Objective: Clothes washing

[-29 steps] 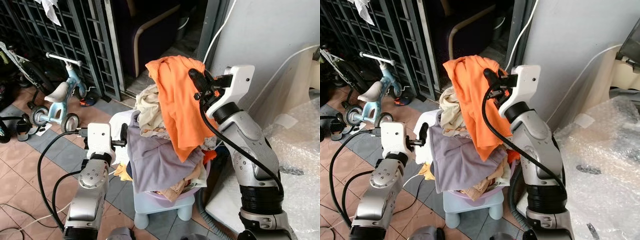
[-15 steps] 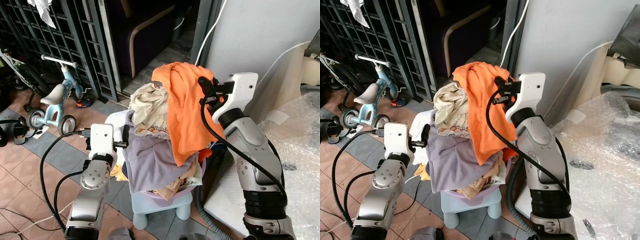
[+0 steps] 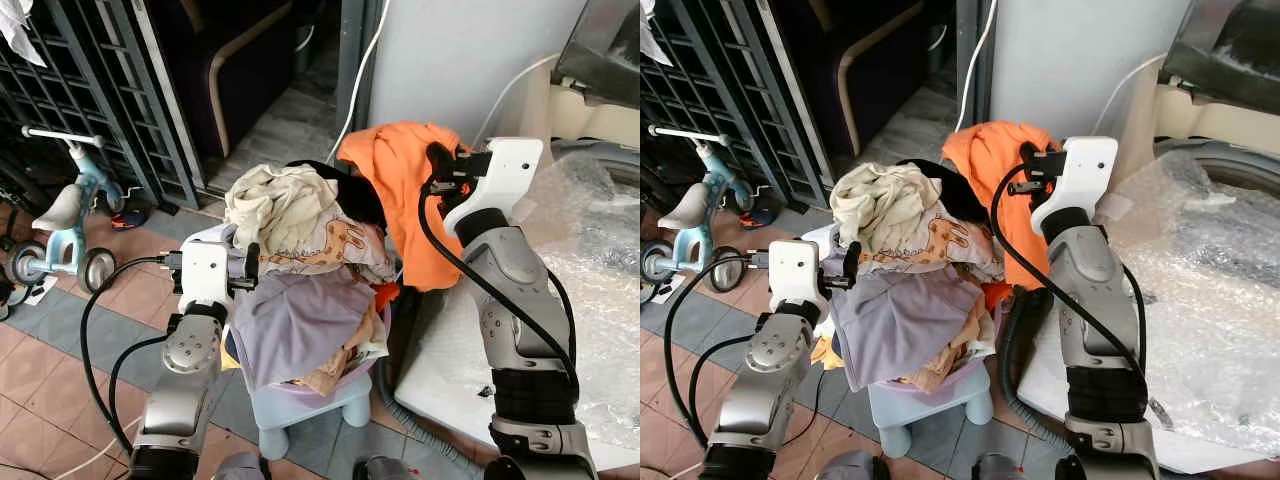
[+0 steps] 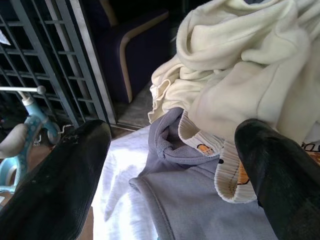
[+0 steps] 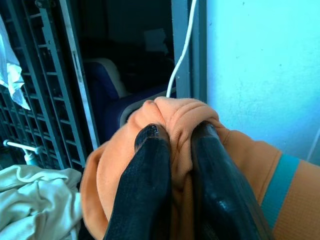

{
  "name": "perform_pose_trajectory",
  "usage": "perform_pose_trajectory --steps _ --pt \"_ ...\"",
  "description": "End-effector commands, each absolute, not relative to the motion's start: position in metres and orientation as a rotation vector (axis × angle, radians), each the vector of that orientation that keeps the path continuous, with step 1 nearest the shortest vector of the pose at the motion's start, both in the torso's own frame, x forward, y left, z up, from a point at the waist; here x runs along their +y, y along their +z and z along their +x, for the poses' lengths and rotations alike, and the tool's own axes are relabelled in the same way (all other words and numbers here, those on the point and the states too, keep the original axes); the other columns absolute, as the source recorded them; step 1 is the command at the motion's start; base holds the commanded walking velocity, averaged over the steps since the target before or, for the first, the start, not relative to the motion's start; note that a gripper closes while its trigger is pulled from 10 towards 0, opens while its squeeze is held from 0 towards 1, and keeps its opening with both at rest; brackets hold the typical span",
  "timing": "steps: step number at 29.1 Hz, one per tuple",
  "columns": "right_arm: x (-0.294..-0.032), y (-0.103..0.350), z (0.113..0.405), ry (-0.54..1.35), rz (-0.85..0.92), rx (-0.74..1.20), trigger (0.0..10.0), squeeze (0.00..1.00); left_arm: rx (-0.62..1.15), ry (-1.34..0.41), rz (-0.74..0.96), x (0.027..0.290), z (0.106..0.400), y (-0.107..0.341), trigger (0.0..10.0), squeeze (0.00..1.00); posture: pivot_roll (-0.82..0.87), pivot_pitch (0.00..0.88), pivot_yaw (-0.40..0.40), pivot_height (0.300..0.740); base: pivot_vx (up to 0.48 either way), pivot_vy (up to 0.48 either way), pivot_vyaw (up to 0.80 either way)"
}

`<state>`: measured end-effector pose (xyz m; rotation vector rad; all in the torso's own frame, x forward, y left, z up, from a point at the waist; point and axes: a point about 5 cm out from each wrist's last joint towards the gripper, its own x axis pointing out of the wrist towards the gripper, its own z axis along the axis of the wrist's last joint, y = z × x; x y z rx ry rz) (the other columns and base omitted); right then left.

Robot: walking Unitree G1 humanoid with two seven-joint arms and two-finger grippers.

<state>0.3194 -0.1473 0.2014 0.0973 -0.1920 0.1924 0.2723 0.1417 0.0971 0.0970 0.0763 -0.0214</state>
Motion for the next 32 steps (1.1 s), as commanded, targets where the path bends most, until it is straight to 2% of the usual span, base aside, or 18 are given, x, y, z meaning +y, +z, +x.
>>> perform_pose_trajectory --steps 1,21,26,31,32 --pt "-0.143 0.211 0.320 0.210 0.090 -0.238 10.0 0.00 0.089 -0.001 0.113 0.145 0.272 0.094 10.0 0.00 -0.05 0.000 0.026 0.740 0.000 -0.259 0.00" --pt "-0.145 0.207 0.321 0.182 0.036 -0.255 10.0 0.00 0.103 0.034 0.105 0.145 0.273 0.092 10.0 0.00 -0.05 0.000 0.024 0.740 0.000 -0.305 0.00" --pt "-0.172 0.224 0.336 0.040 0.004 -0.305 10.0 0.00 0.102 0.029 0.108 0.145 0.274 0.092 10.0 0.00 -0.05 0.000 0.026 0.740 0.000 -0.049 0.00" --pt "-0.214 0.241 0.352 -0.165 -0.013 -0.325 10.0 0.00 0.086 0.015 0.090 0.144 0.274 0.093 10.0 0.00 -0.05 0.000 0.026 0.740 0.000 0.000 0.00" --pt "-0.214 0.241 0.352 -0.165 -0.013 -0.325 10.0 0.00 0.086 0.015 0.090 0.144 0.274 0.093 10.0 0.00 -0.05 0.000 0.026 0.740 0.000 0.000 0.00"
